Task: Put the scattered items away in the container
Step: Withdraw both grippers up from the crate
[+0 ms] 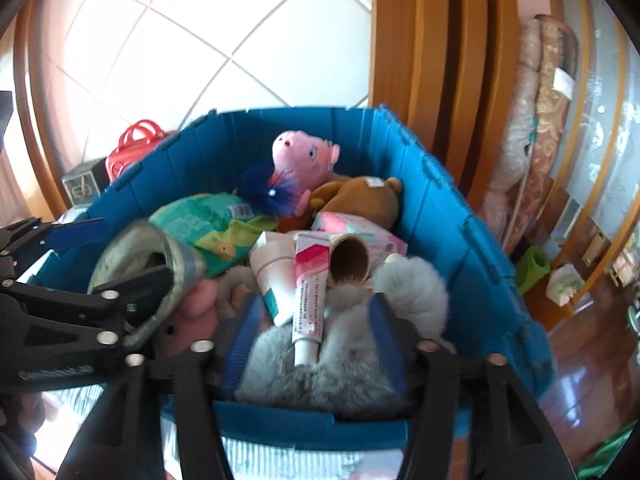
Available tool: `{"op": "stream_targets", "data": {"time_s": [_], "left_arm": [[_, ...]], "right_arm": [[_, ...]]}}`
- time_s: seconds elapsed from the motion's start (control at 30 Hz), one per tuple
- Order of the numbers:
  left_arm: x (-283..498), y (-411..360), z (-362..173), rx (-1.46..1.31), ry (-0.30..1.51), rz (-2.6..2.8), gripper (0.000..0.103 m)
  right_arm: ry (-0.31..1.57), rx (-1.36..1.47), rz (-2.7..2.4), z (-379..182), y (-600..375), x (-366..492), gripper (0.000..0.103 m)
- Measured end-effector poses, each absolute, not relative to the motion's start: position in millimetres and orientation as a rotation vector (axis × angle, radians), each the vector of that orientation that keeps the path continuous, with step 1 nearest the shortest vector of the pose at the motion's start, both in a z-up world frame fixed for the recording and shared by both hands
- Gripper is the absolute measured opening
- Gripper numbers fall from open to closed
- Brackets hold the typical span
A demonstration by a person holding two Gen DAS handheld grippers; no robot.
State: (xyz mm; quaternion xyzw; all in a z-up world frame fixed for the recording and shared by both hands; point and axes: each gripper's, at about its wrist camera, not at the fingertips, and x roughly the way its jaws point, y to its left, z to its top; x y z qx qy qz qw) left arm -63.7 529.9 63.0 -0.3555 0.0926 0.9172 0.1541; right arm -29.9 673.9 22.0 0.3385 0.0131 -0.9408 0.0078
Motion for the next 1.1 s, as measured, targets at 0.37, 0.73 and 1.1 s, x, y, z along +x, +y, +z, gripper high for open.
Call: {"op": "stream_targets", "data": {"time_s": [0.37, 0.73, 1.1], "left_arm": [[-3, 457, 89, -0.908, 0.153, 2.712, 0.102], [44, 420, 90, -0.847, 0.158, 2.678, 0.102], [63, 406, 92, -0.796, 0.139, 2.669, 0.102]], "right_arm": [[0.002, 0.893, -3.036, 59, 645, 46, 0.103], [0.025, 0.927, -3.063, 53, 587, 95, 0.103], [0.009, 0.905, -3.096, 57, 574, 117, 0.103]]}}
